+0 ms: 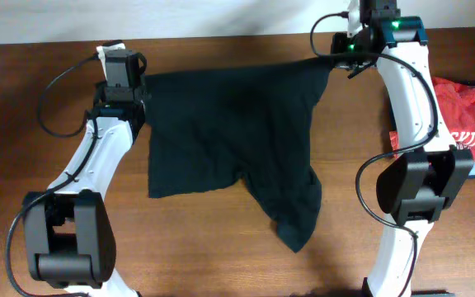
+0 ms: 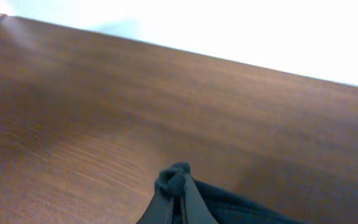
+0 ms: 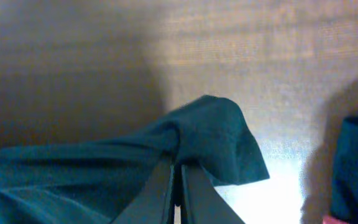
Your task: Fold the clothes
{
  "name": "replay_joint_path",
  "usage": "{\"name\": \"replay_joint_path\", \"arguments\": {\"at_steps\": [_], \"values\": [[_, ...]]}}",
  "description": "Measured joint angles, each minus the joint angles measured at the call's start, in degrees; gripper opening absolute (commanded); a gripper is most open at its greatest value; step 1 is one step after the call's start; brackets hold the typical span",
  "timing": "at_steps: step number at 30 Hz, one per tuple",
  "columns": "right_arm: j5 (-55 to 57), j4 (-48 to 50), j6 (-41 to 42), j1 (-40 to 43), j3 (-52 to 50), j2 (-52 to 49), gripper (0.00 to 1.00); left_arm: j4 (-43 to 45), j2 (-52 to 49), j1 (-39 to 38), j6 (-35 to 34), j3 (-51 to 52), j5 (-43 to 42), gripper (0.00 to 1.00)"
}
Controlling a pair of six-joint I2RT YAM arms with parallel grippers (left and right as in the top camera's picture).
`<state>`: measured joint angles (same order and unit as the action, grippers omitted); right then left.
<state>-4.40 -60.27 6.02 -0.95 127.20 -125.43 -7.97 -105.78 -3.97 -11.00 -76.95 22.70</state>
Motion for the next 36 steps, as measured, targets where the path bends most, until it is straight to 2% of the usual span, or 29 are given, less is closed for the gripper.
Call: {"name": "replay_joint_path", "arguments": {"at_steps": [11,25,36], "values": [[-6.19,7.32,0.02,-1.90,0.00,0.00,0.04,2.23,0.00,2.80,0.04,0.00,4.20,0.01],[-6.47,12.48,0.04,-2.32,0.00,-3.96,0.04,3.30,-0.87,3.19,0.02,0.00,4.09,0.01],[-6.34,13.90,0.04,-2.32,0.00,-6.25,0.04,15.67,-10.60,3.19,0.04,0.00,2.54,0.01]]}}
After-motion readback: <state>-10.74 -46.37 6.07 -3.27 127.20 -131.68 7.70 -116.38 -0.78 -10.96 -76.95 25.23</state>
